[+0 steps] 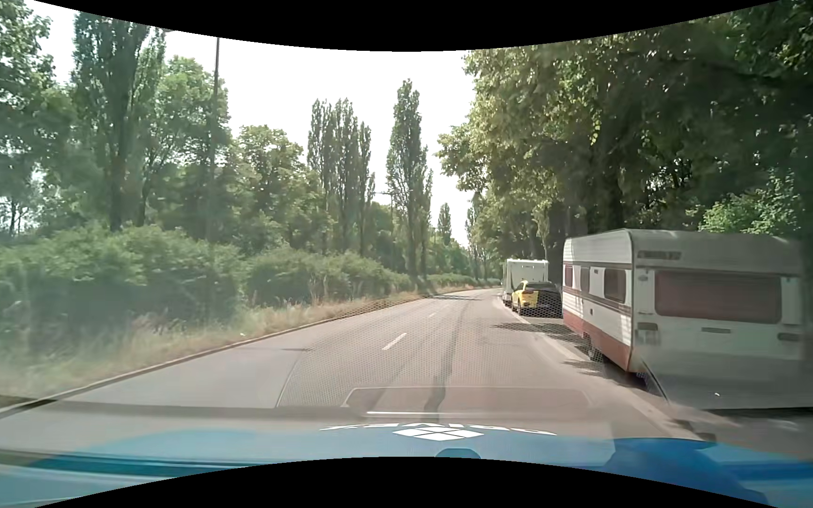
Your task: Follow the waypoints while adhering to traffic rules and regulations
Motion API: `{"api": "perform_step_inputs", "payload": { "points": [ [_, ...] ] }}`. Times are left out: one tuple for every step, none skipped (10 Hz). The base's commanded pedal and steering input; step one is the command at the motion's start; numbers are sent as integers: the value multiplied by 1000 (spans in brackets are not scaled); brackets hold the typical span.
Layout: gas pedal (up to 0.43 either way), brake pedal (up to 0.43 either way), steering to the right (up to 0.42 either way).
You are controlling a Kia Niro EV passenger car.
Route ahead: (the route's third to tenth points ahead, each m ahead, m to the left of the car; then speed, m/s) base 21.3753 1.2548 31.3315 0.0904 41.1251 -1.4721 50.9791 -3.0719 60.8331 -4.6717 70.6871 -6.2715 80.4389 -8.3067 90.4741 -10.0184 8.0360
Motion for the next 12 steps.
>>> {"api": "perform_step_inputs", "payload": {
  "points": [
    [248,0,53],
    [240,0,53],
    [240,0,52],
    [240,0,51],
    [240,0,48],
    [240,0,45],
    [240,0,41],
    [240,0,39],
    [240,0,37],
    [240,0,33],
    [240,0,26],
    [240,0,21]
  ]
}}
